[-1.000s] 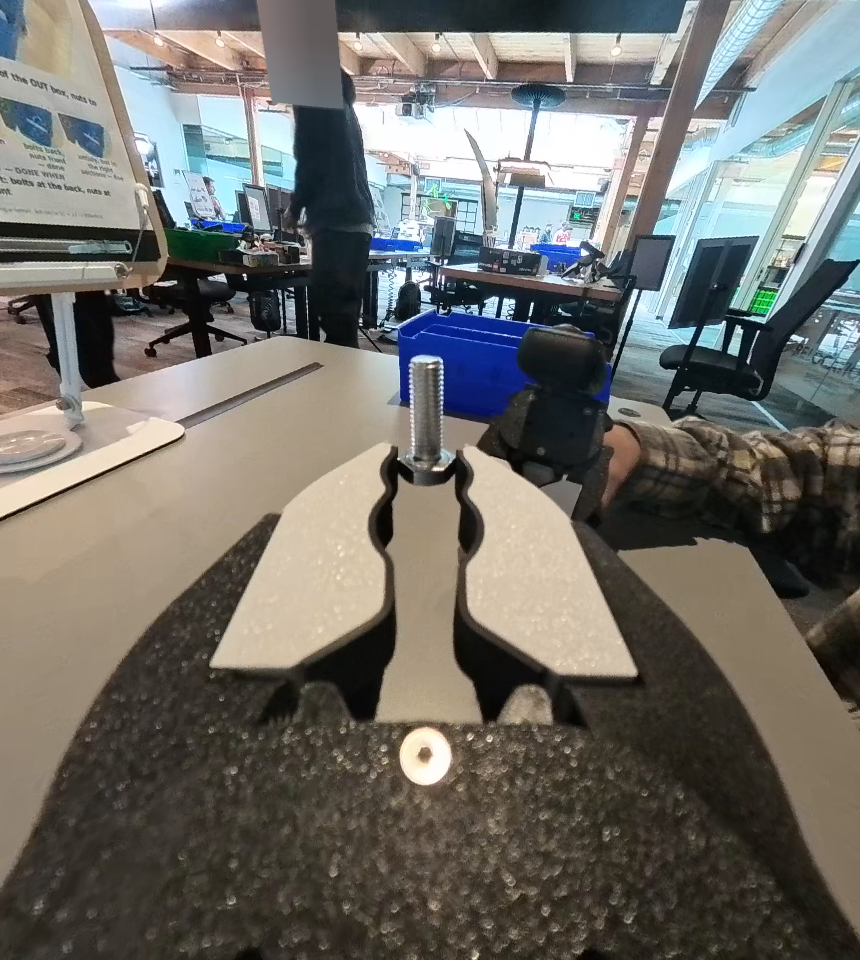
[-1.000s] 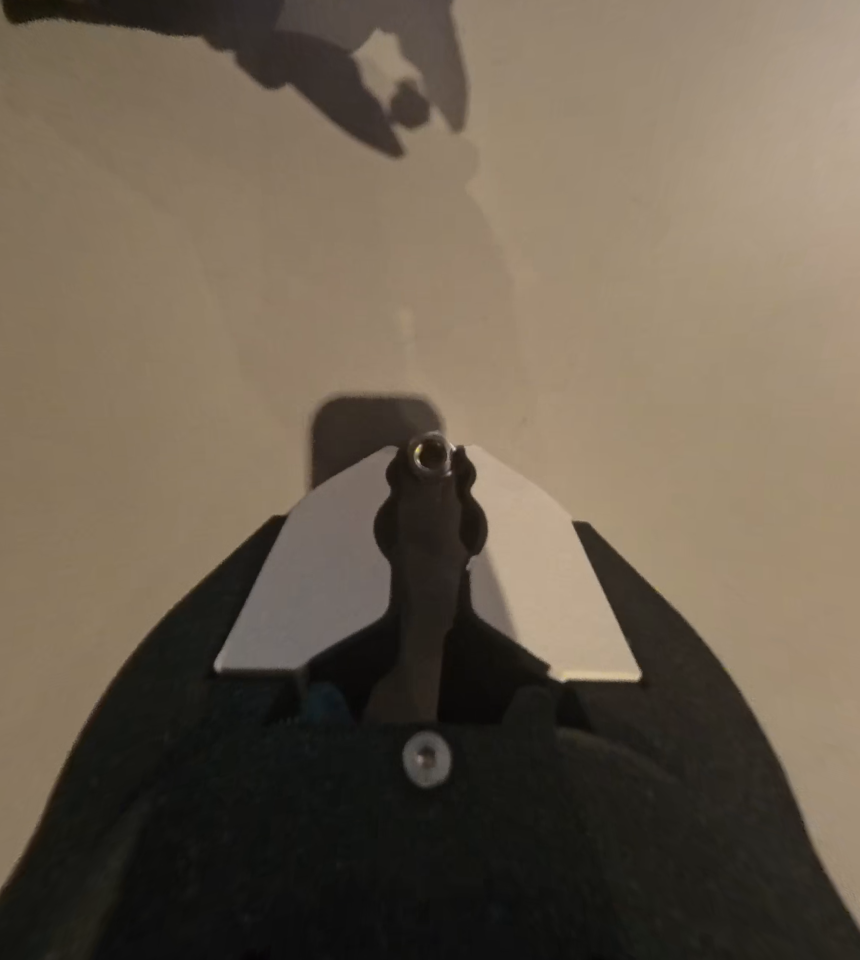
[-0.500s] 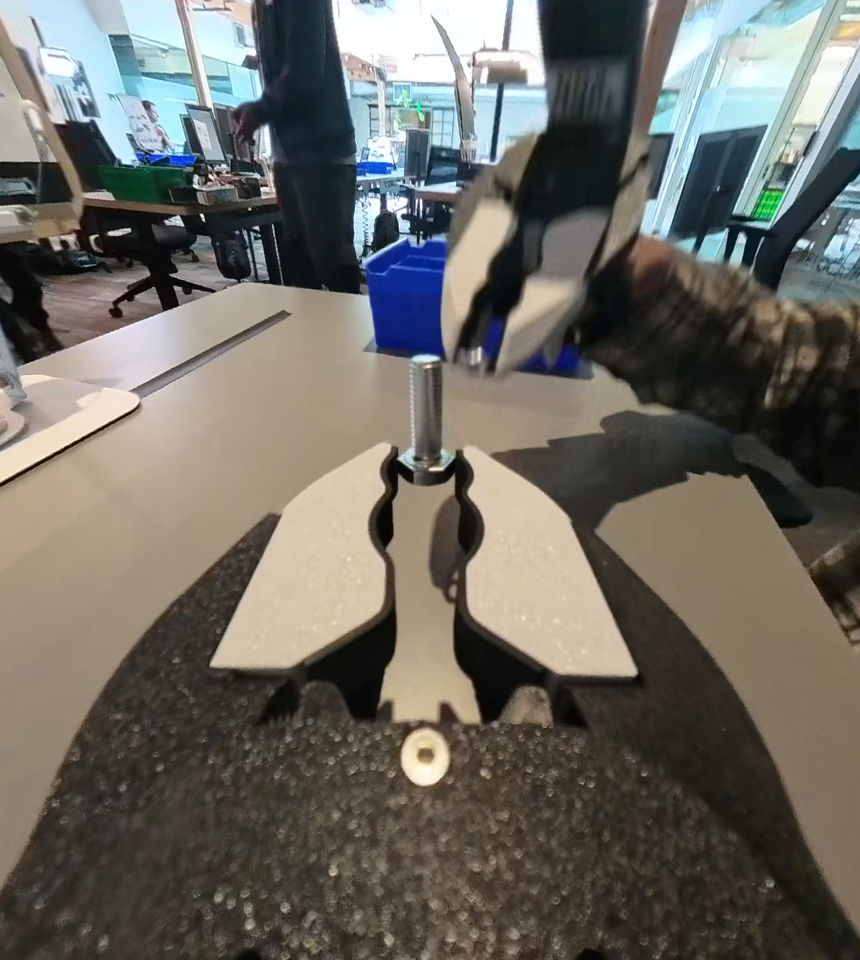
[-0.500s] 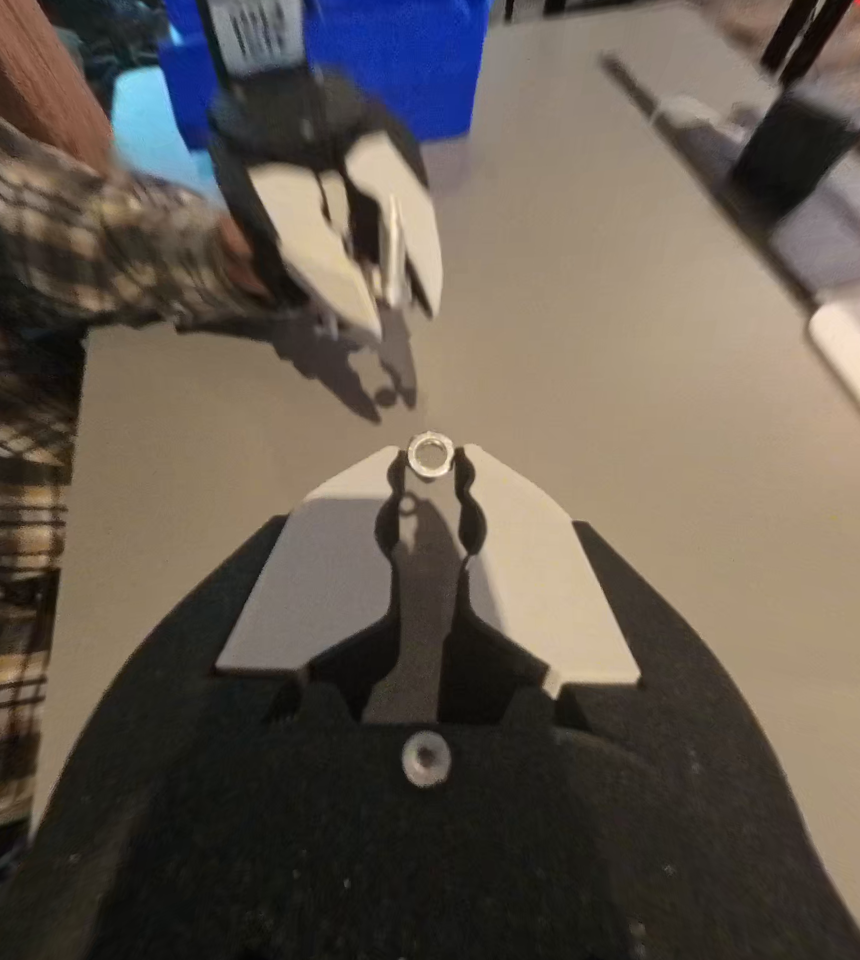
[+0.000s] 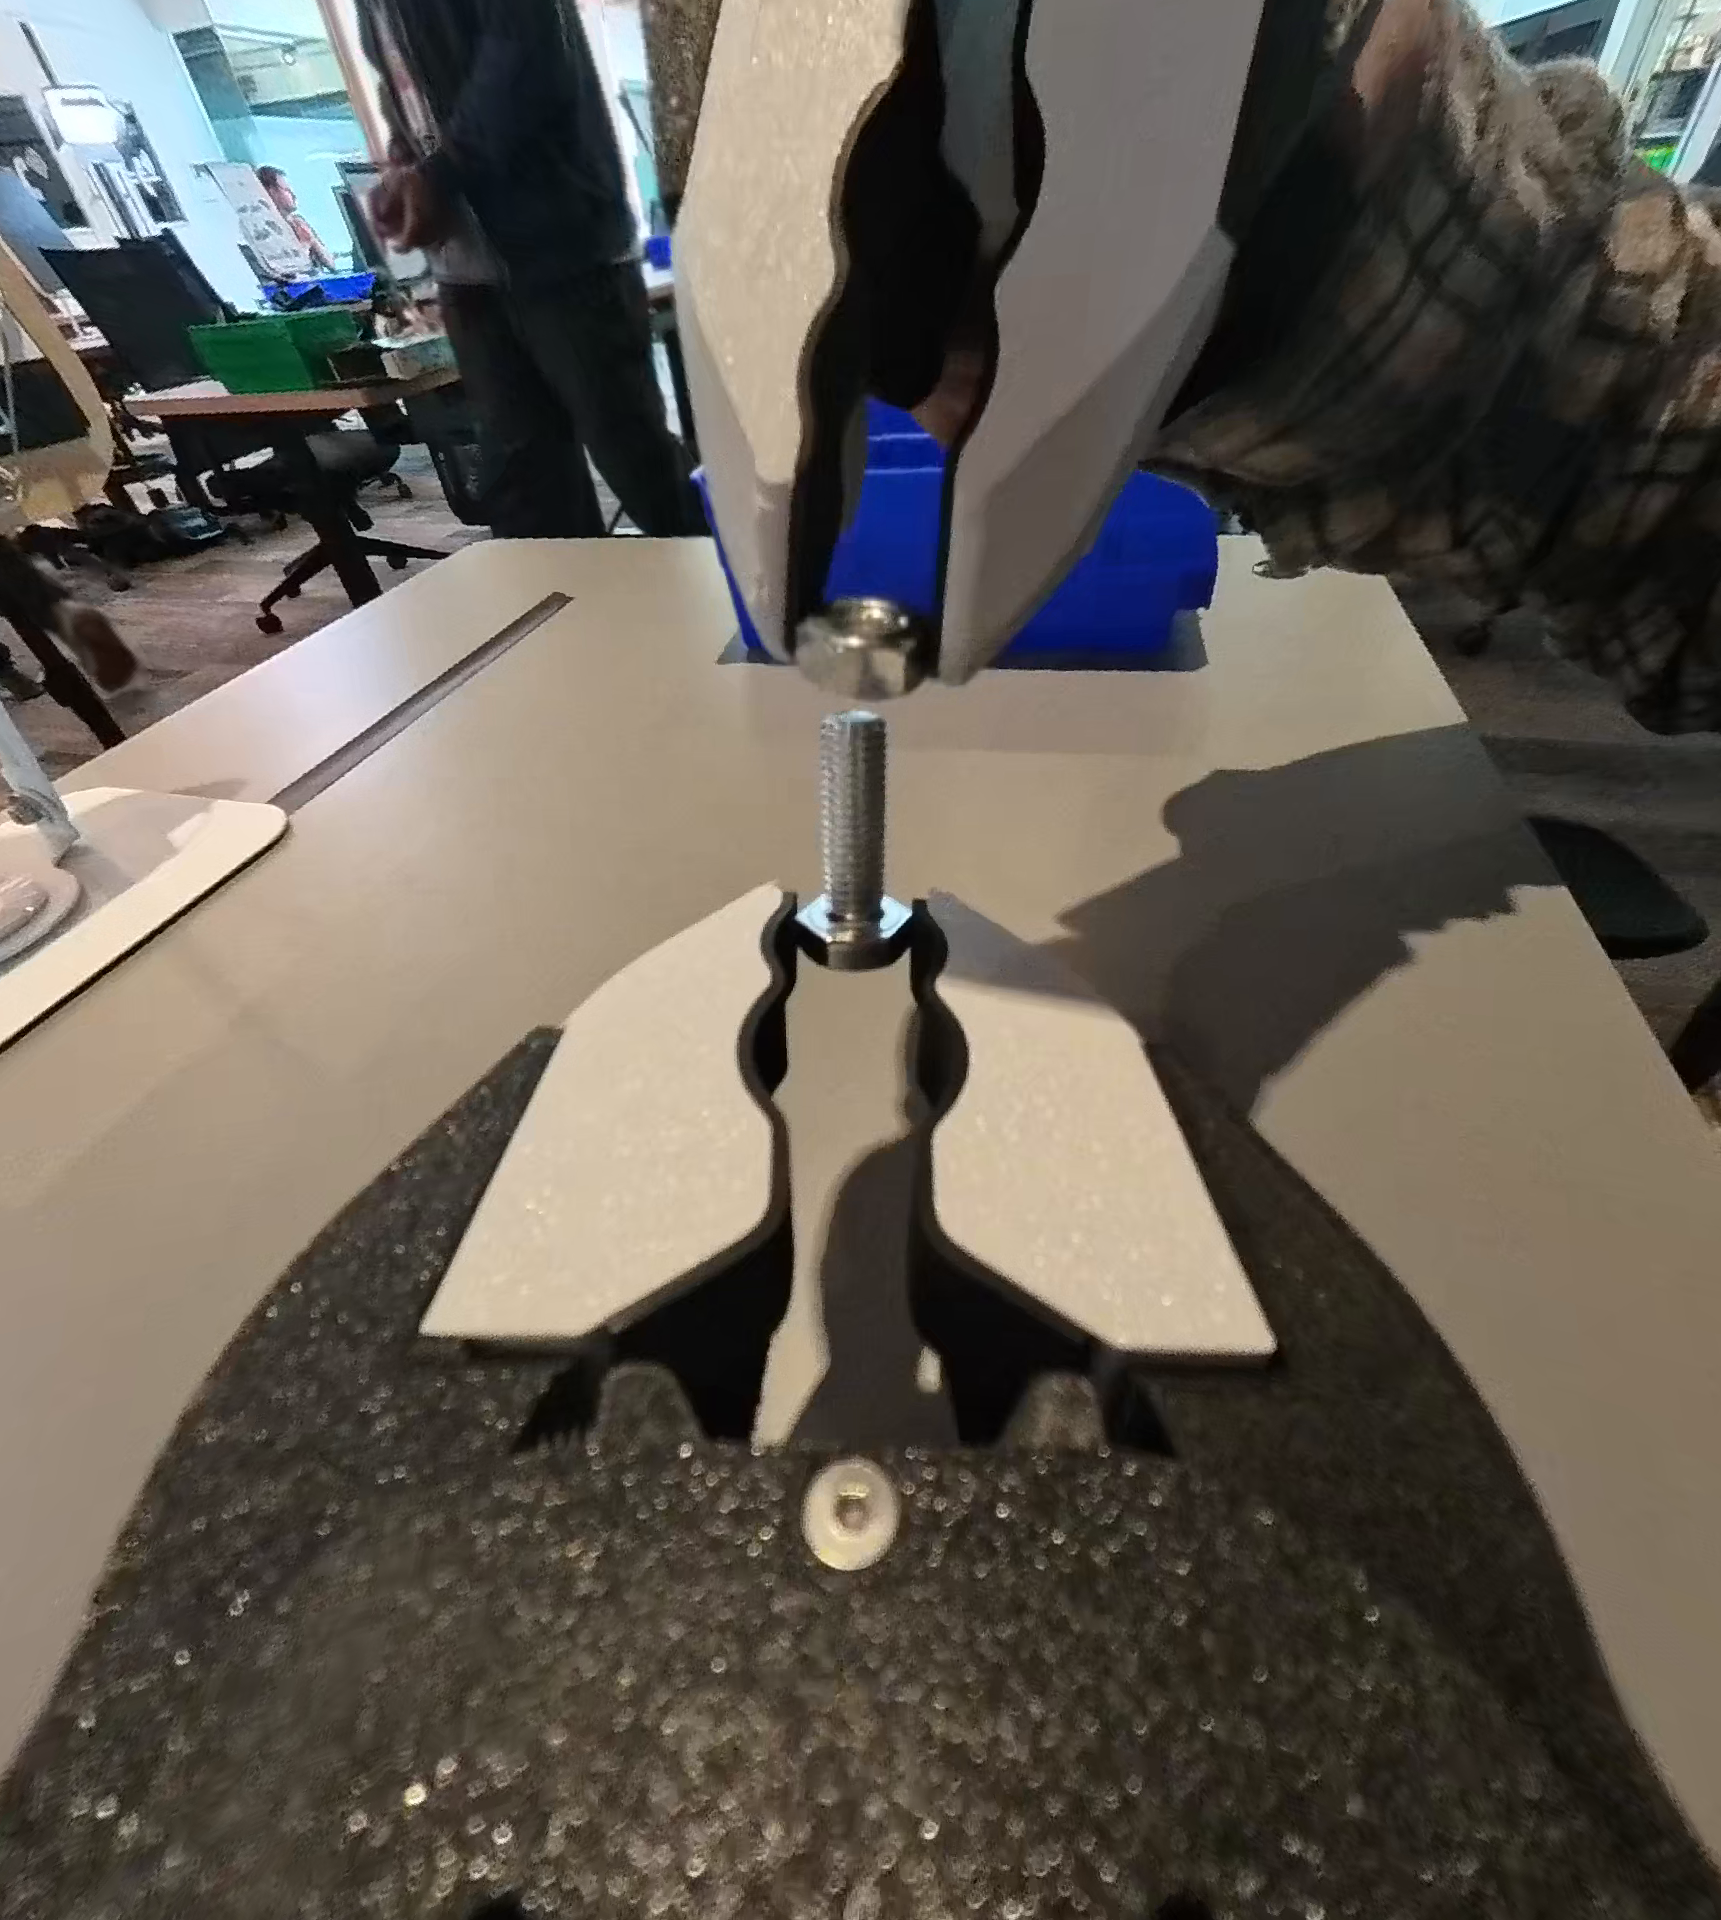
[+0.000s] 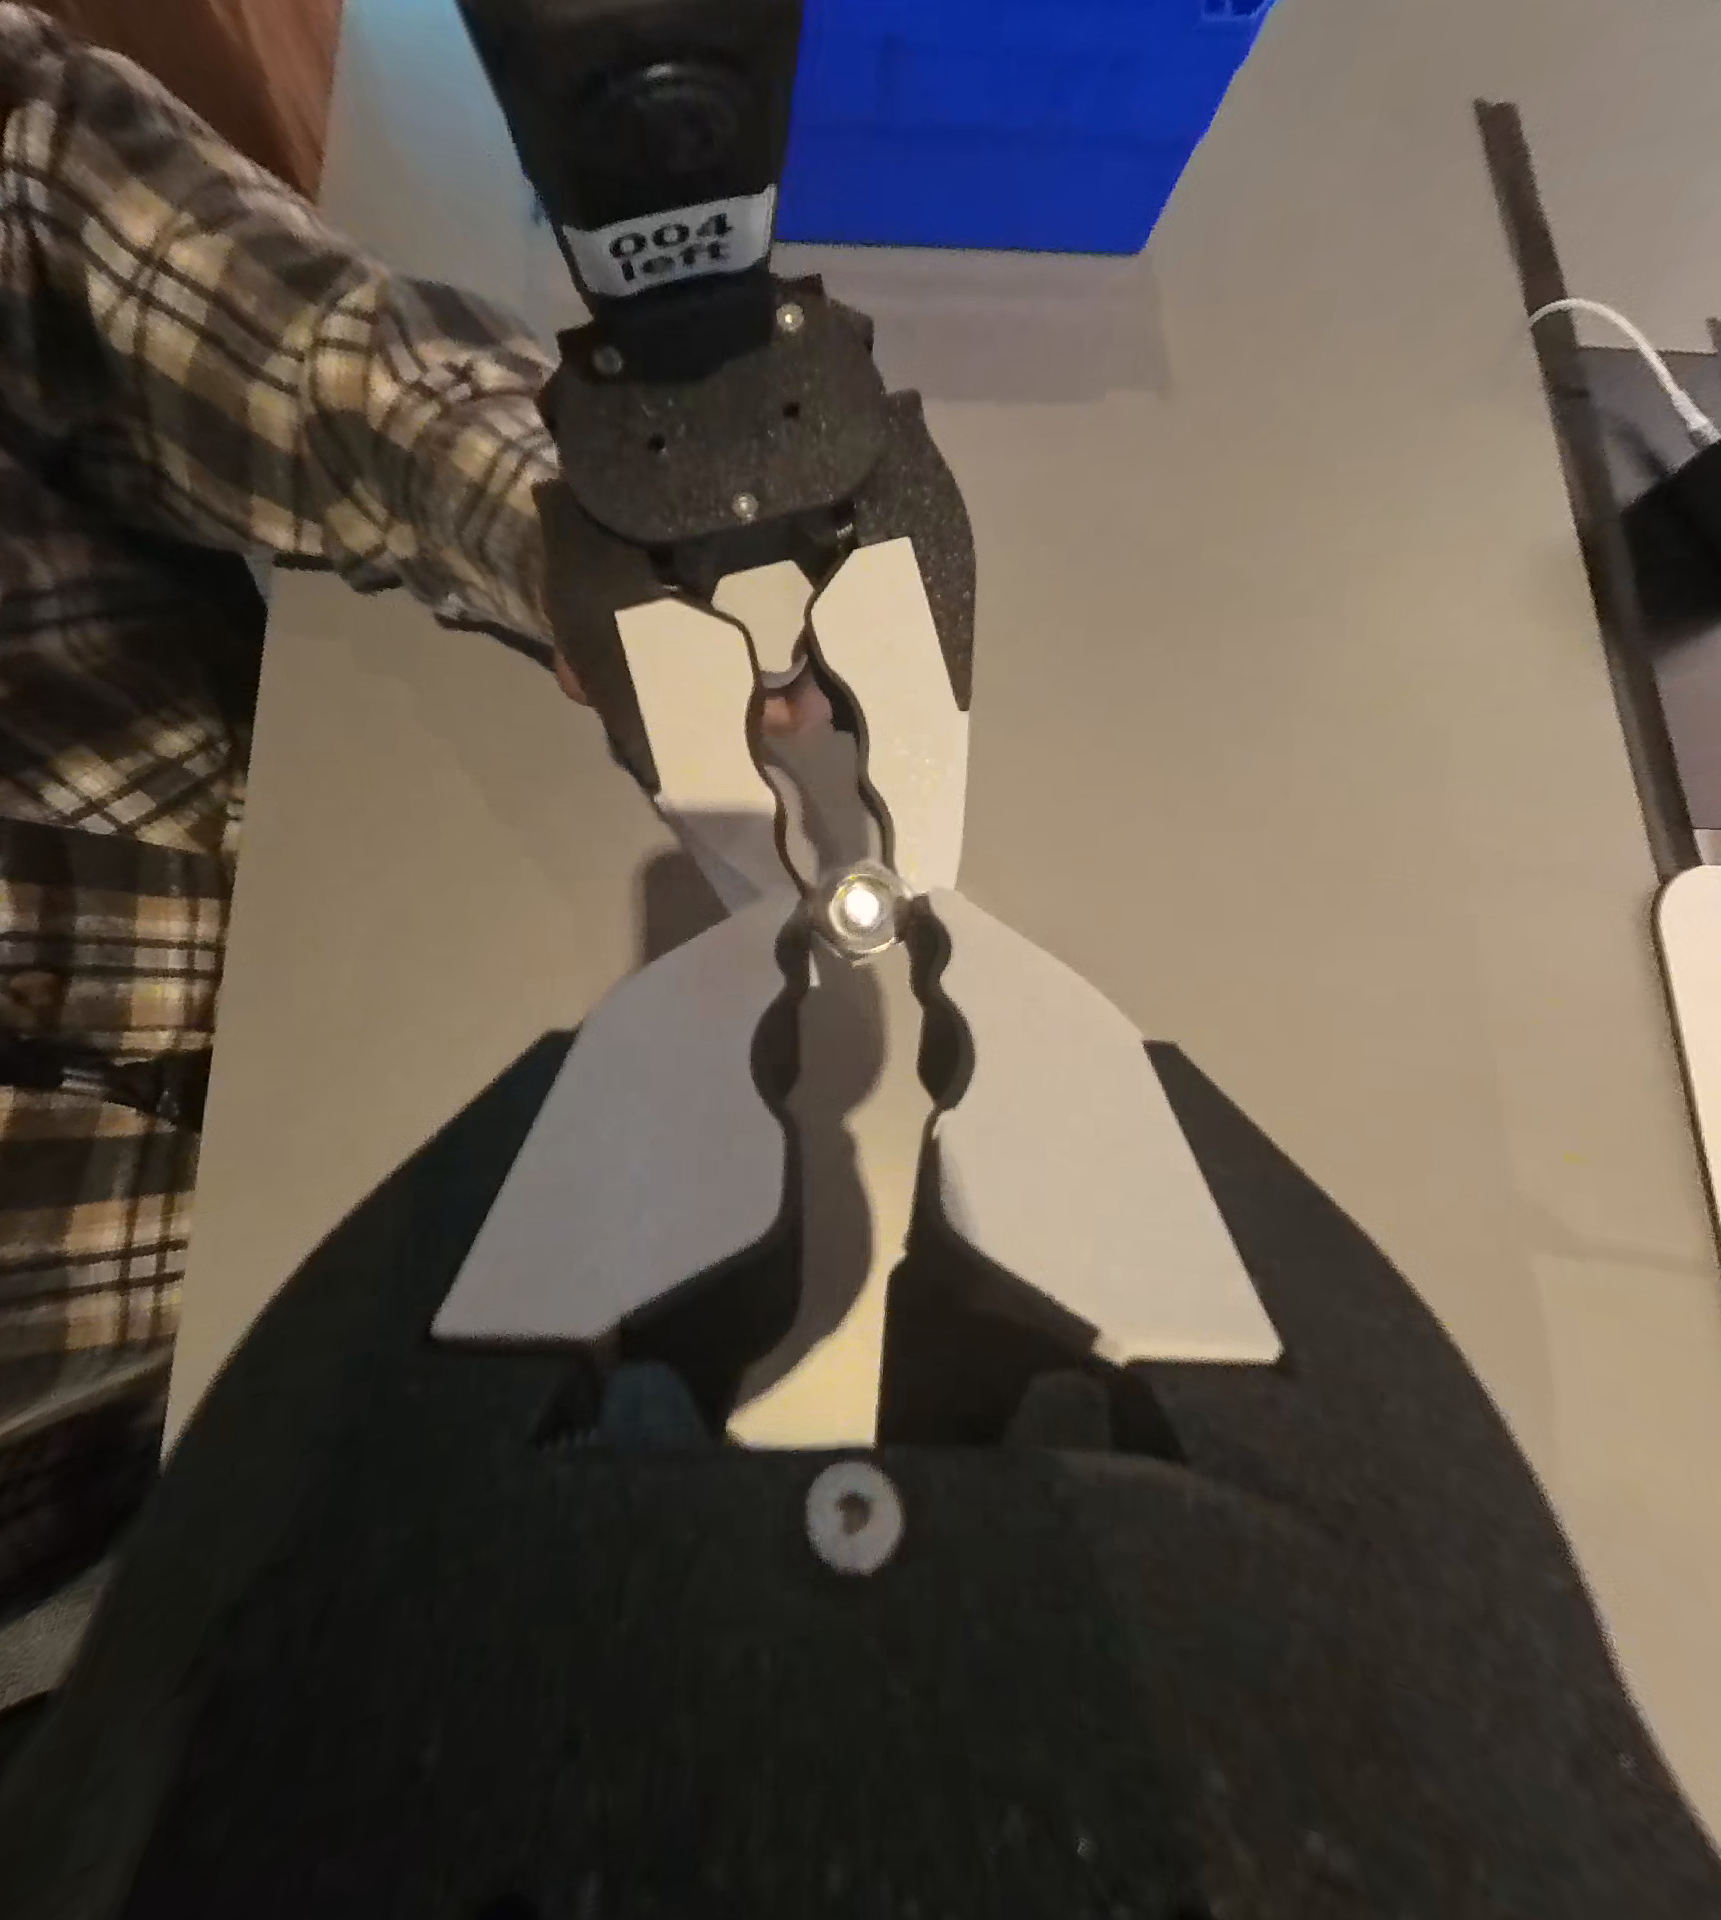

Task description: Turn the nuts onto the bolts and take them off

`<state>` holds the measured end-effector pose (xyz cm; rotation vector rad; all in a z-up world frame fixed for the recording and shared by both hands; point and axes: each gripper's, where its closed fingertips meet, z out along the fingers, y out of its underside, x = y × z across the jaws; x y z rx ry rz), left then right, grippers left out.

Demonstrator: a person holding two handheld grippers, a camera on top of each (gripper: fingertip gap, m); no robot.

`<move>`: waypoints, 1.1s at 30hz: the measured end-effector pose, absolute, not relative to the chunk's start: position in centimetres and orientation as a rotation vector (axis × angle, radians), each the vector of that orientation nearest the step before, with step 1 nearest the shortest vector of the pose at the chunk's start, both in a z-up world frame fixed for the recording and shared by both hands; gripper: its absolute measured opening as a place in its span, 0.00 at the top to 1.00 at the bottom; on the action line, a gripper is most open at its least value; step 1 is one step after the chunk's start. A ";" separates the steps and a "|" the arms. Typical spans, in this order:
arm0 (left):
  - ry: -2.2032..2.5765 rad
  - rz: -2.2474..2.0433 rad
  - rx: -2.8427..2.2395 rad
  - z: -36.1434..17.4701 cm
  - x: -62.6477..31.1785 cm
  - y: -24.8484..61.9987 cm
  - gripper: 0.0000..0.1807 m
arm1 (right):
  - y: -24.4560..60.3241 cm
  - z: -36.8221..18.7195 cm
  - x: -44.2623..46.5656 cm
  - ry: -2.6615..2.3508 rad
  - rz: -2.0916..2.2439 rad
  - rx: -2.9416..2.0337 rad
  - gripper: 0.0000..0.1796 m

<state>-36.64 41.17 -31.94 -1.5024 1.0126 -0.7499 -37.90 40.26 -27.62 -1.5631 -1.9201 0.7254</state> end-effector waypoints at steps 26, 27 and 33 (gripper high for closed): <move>0.887 -0.777 -1.355 -29.0 -37.5 40.5 0.89 | 39.4 -25.4 -39.4 -1.658 1.163 -1.355 0.91; 0.880 -0.776 -1.351 -28.9 -37.6 40.5 0.90 | 39.4 -25.3 -39.4 -1.638 1.185 -1.345 0.91; 0.844 -0.804 -1.333 -28.4 -37.7 40.4 0.89 | 39.4 -24.8 -39.6 -1.544 1.298 -1.261 0.91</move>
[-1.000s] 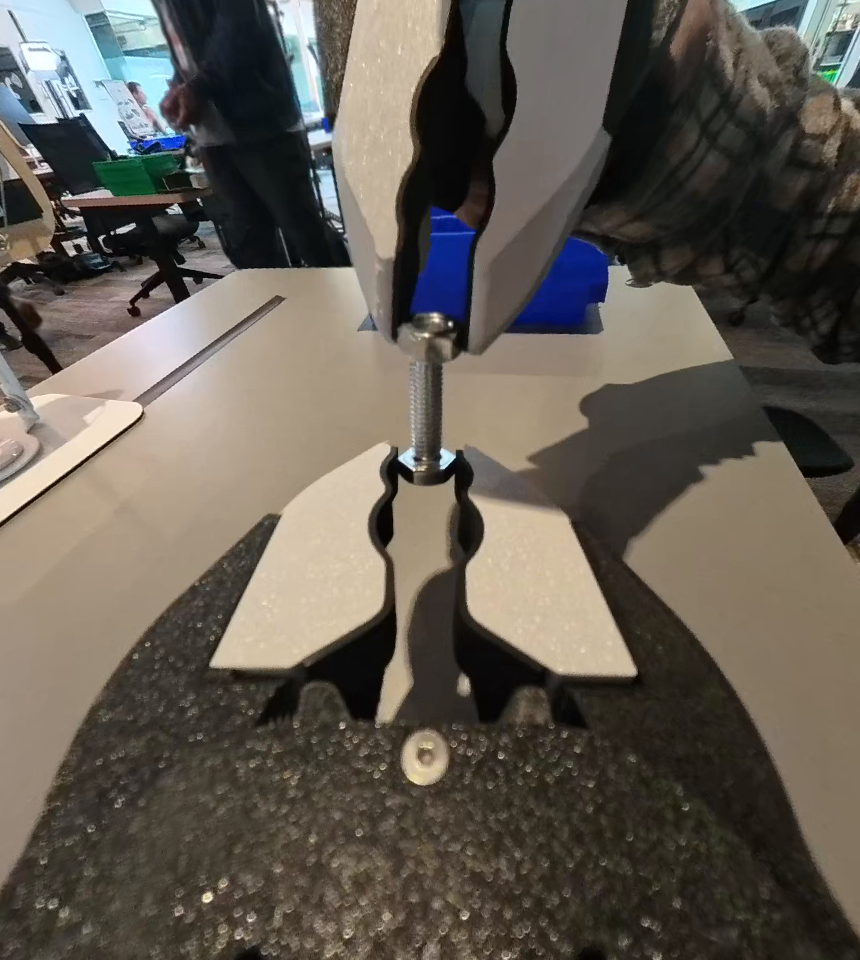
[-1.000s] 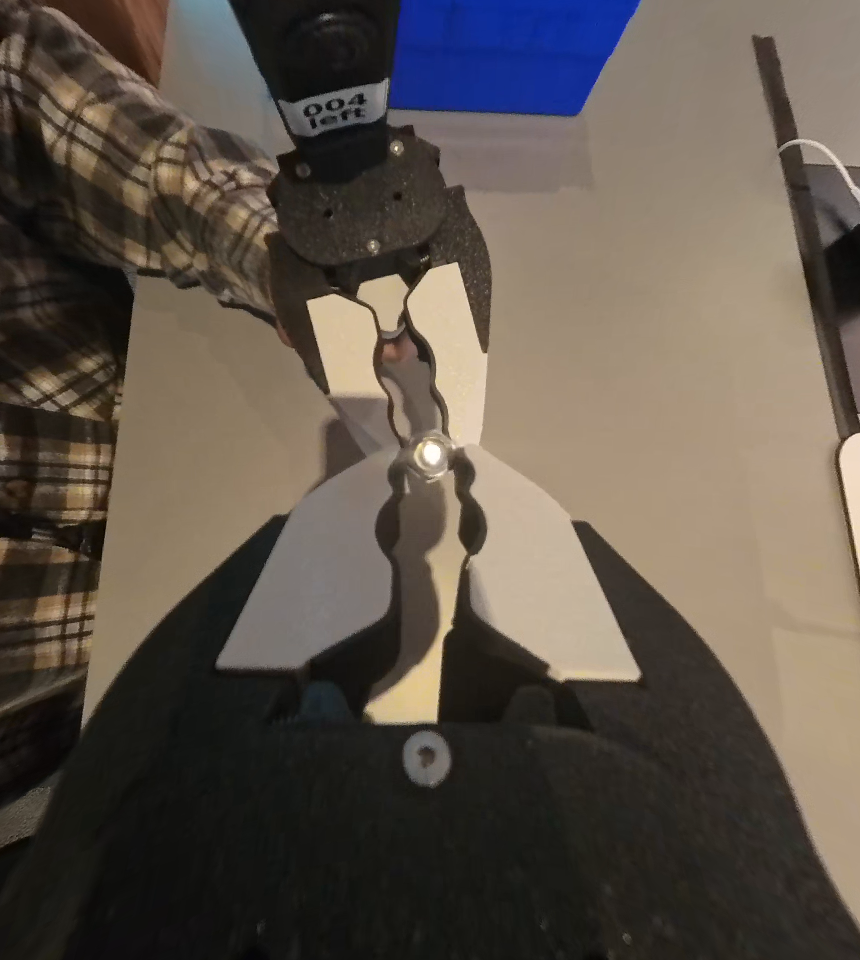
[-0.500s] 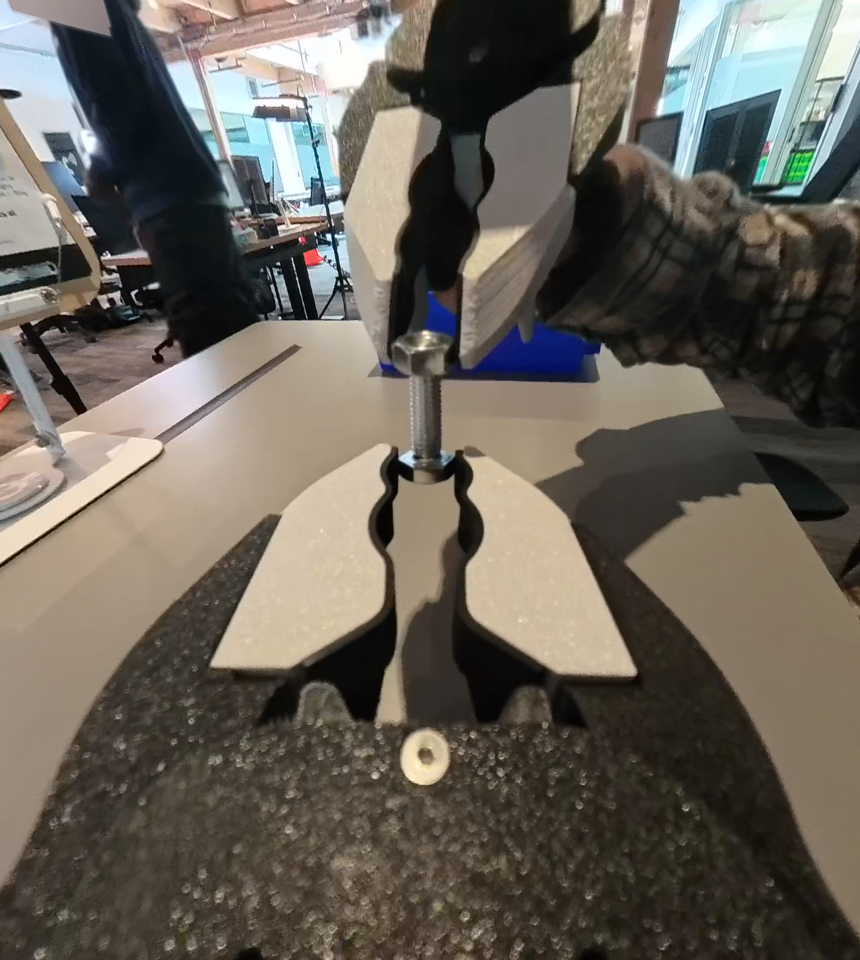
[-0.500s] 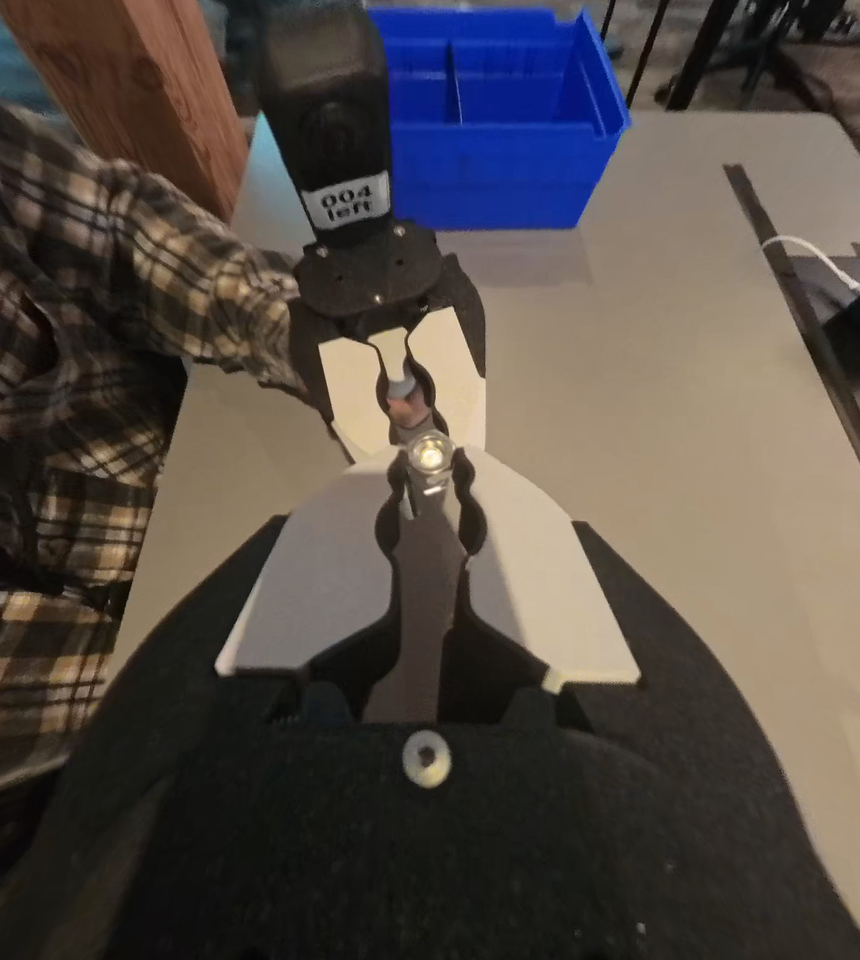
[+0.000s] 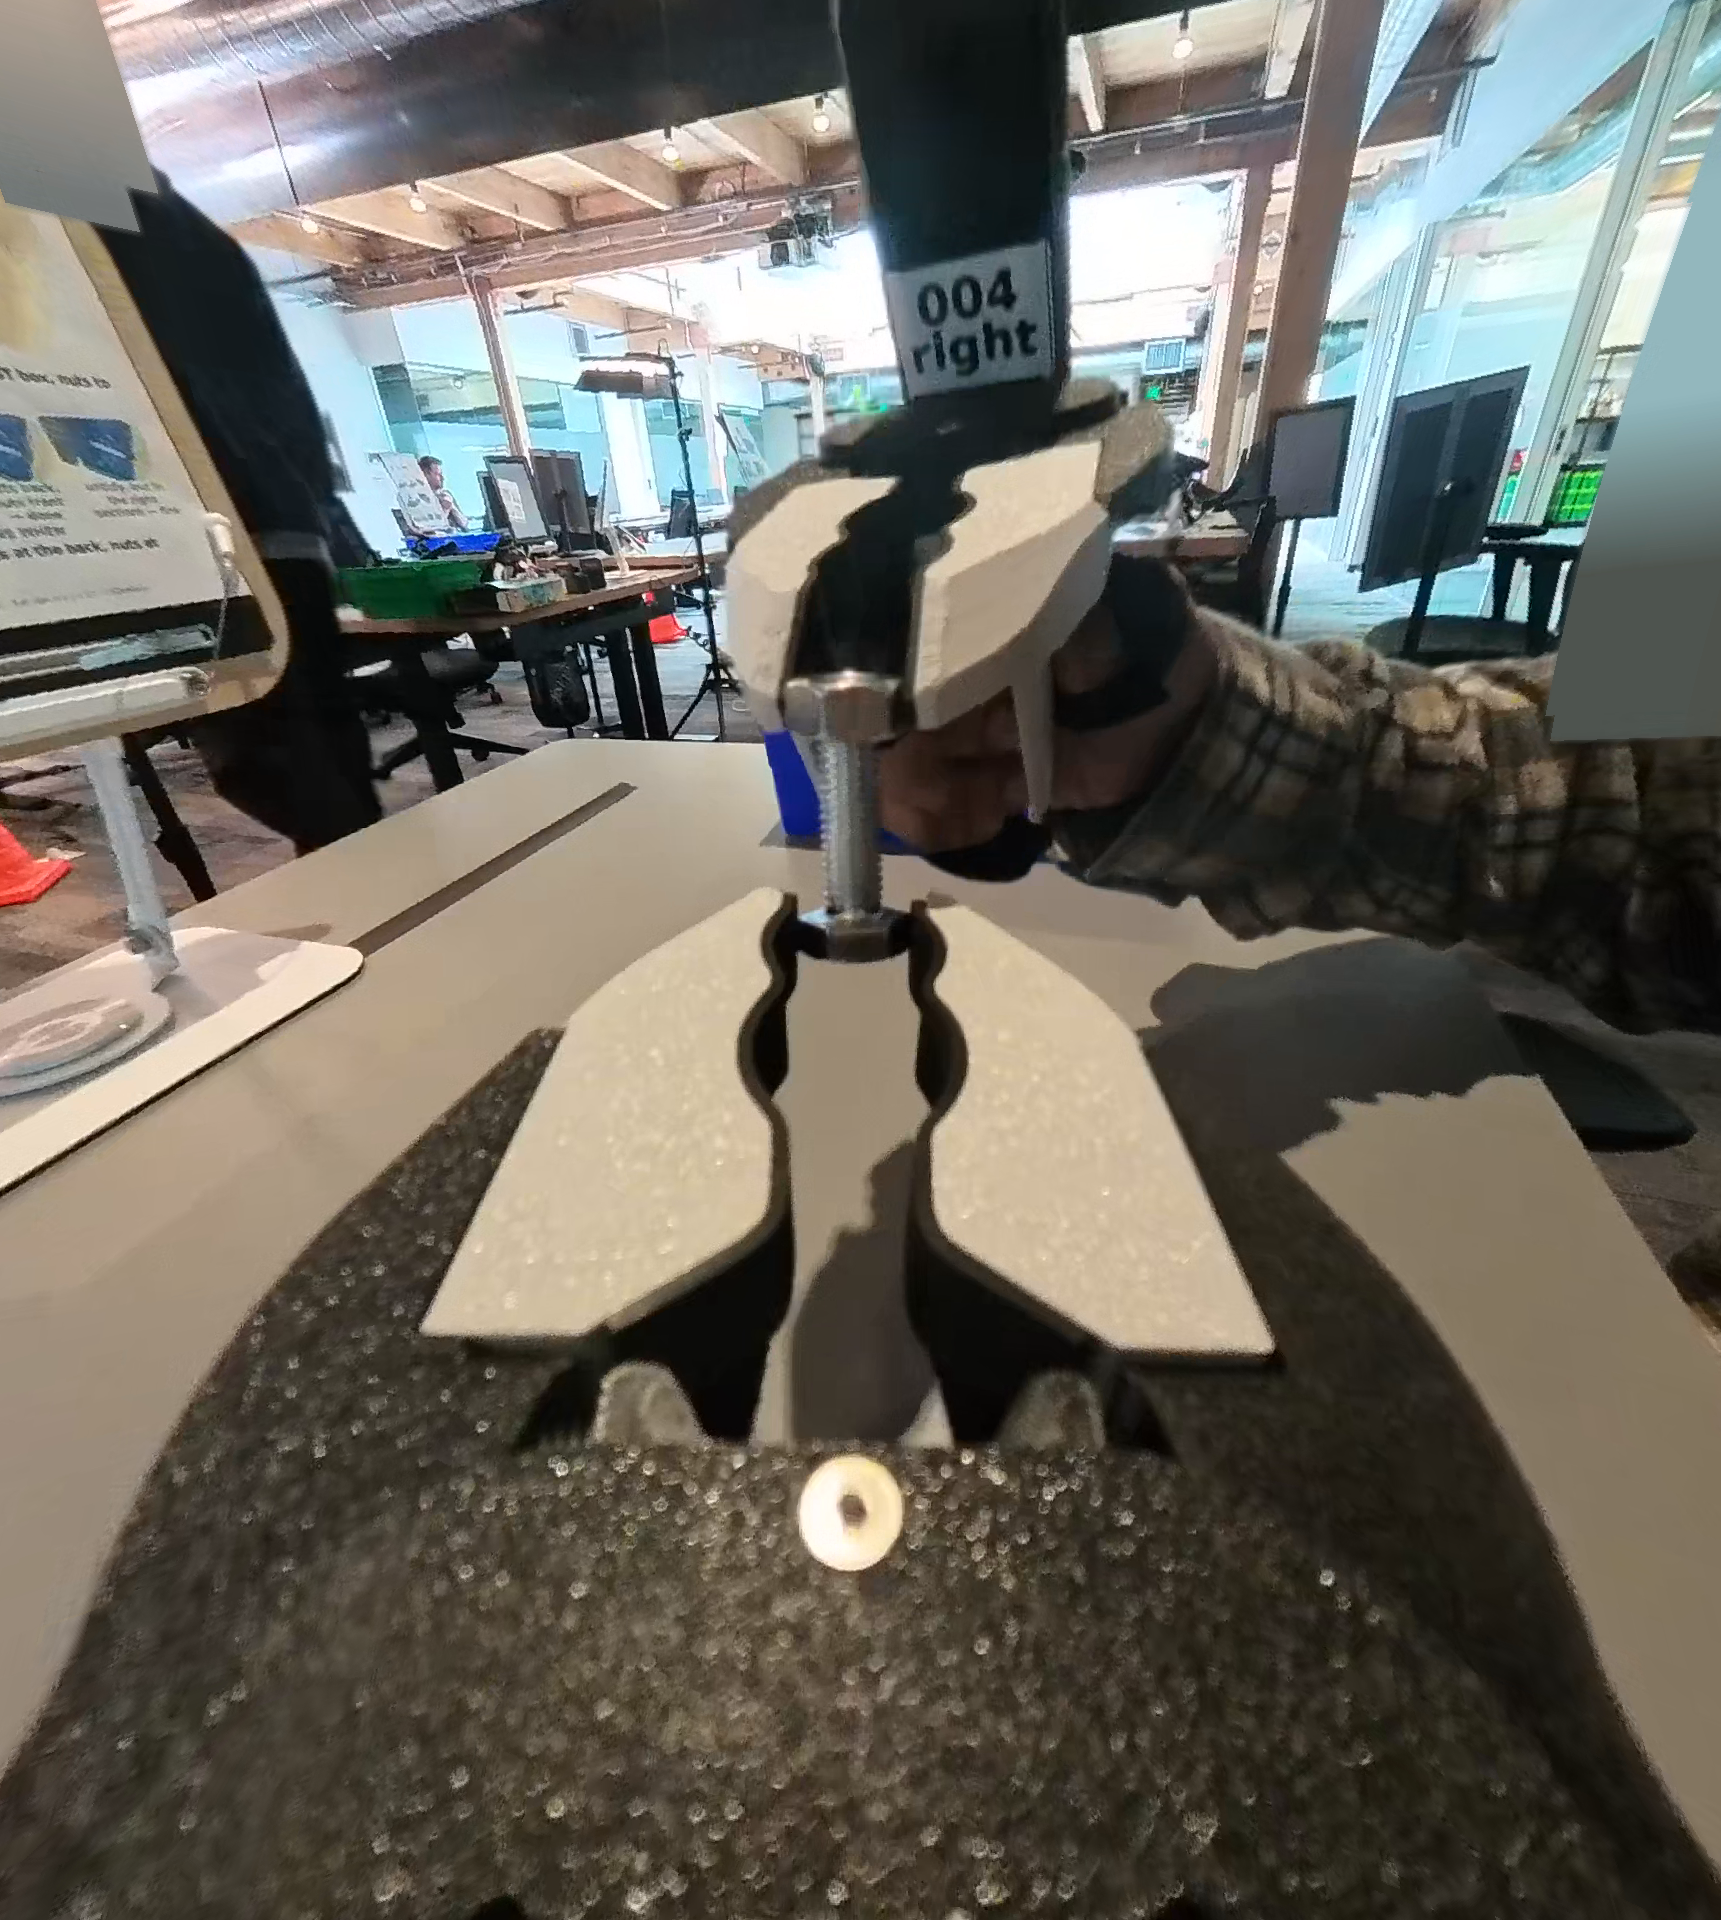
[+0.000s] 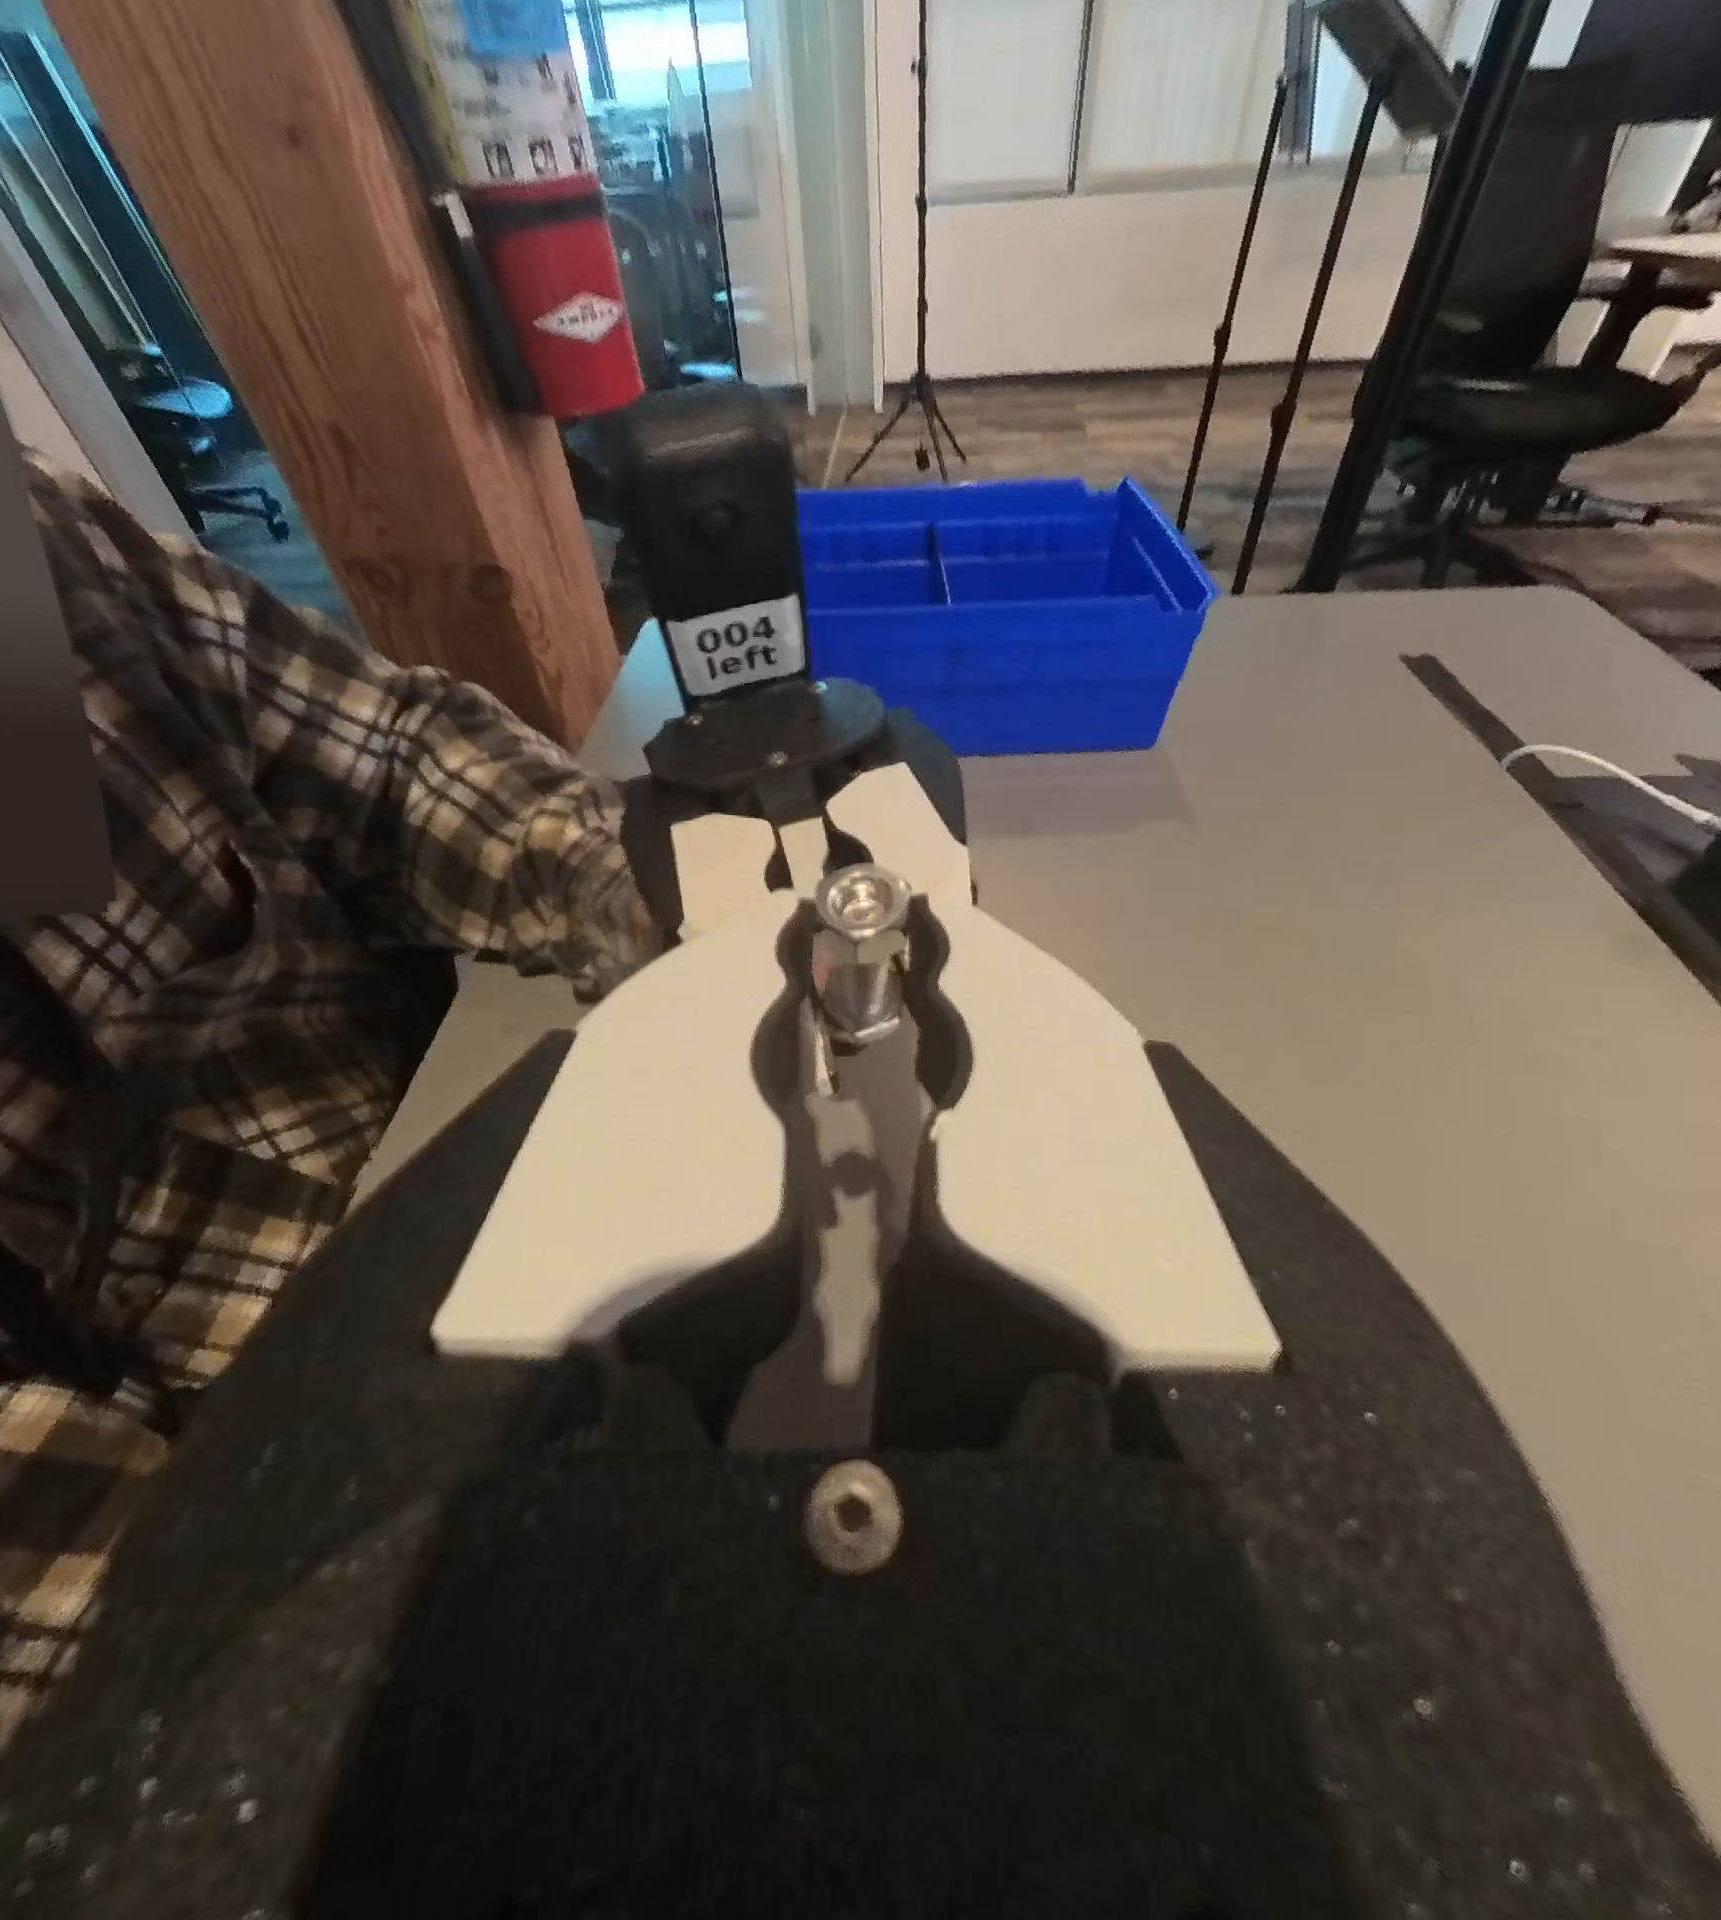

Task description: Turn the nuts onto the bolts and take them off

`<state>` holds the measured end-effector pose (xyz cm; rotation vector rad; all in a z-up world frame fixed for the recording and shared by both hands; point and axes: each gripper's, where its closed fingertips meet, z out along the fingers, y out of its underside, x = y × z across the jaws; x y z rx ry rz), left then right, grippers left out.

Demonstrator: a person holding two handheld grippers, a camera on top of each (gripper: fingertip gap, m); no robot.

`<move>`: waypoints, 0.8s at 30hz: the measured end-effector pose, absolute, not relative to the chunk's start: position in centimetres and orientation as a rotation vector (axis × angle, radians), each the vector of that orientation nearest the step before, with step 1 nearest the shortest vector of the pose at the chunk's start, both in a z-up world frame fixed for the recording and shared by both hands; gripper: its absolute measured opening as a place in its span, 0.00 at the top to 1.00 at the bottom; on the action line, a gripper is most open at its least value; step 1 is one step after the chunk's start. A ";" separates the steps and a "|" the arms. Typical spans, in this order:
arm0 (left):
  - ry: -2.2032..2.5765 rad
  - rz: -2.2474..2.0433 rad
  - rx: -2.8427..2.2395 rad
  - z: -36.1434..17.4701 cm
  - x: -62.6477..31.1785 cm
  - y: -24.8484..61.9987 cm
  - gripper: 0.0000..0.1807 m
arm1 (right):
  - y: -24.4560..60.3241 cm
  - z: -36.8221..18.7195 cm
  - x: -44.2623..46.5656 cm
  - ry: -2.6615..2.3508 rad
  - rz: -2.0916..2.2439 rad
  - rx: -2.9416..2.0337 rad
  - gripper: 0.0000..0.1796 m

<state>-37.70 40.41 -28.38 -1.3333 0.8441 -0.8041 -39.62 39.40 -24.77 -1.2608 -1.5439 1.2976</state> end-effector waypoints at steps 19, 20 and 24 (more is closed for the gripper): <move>0.792 -0.824 -1.331 -27.9 -38.0 40.6 0.89 | 39.7 -24.2 -40.0 -1.447 1.334 -1.166 0.91; 0.793 -0.824 -1.332 -27.9 -38.0 40.6 0.89 | 39.7 -24.2 -40.0 -1.451 1.328 -1.166 0.91; 0.795 -0.822 -1.333 -27.9 -38.1 40.7 0.89 | 39.8 -24.2 -40.1 -1.457 1.315 -1.169 0.91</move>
